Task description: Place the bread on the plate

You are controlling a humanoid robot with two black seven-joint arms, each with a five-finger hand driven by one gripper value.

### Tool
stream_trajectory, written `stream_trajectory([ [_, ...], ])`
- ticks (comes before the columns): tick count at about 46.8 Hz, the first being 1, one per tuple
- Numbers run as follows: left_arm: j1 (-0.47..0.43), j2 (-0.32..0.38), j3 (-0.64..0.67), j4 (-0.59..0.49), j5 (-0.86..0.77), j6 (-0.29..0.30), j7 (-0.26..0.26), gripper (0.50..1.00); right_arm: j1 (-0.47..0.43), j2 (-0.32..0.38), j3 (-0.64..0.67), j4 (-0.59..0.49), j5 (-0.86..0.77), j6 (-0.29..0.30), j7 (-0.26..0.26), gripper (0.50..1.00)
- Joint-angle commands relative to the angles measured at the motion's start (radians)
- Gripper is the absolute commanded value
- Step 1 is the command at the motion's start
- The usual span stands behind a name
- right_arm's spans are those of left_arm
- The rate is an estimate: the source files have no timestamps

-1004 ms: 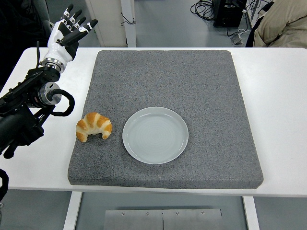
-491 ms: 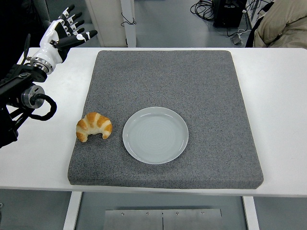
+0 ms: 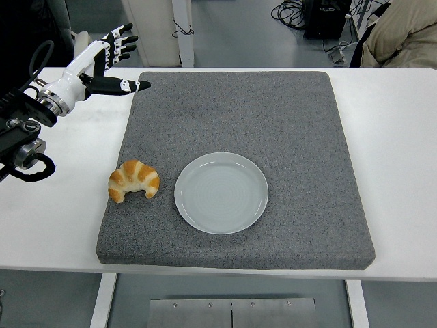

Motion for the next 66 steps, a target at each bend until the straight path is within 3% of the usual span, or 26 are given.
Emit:
stream_trajectory([
  [1, 0.004, 0.046, 0.007, -0.074, 0.009, 0.0, 0.002, 0.966, 0.0, 0.0, -0.001, 0.0, 0.0, 0.0, 0.0, 1.0],
  [16, -0.007, 0.187, 0.13, -0.247, 0.147, 0.0, 0.009, 0.966, 0.0, 0.0, -0.001, 0.0, 0.0, 0.0, 0.0, 1.0],
  [25, -0.01, 0.228, 0.204, -0.279, 0.239, 0.001, 0.069, 0.965, 0.0, 0.0, -0.001, 0.0, 0.0, 0.0, 0.0, 1.0],
  [36, -0.003, 0.293, 0.207, -0.37, 0.313, 0.01, 0.095, 0.963, 0.0, 0.0, -0.001, 0.0, 0.0, 0.0, 0.0, 1.0],
  [46, 0.004, 0.308, 0.211, -0.407, 0.414, 0.026, 0.111, 0.963, 0.0, 0.0, -0.001, 0.0, 0.0, 0.0, 0.0, 1.0],
  [50, 0.003, 0.305, 0.265, -0.408, 0.446, 0.075, 0.114, 0.963, 0.0, 0.0, -0.001, 0.0, 0.0, 0.0, 0.0, 1.0],
  [59, 0.003, 0.293, 0.411, -0.431, 0.52, 0.273, 0.114, 0.963, 0.0, 0.0, -0.001, 0.0, 0.0, 0.0, 0.0, 1.0],
  [66, 0.003, 0.293, 0.426, -0.434, 0.524, 0.305, 0.114, 0.963, 0.0, 0.0, -0.001, 0.0, 0.0, 0.0, 0.0, 1.0],
])
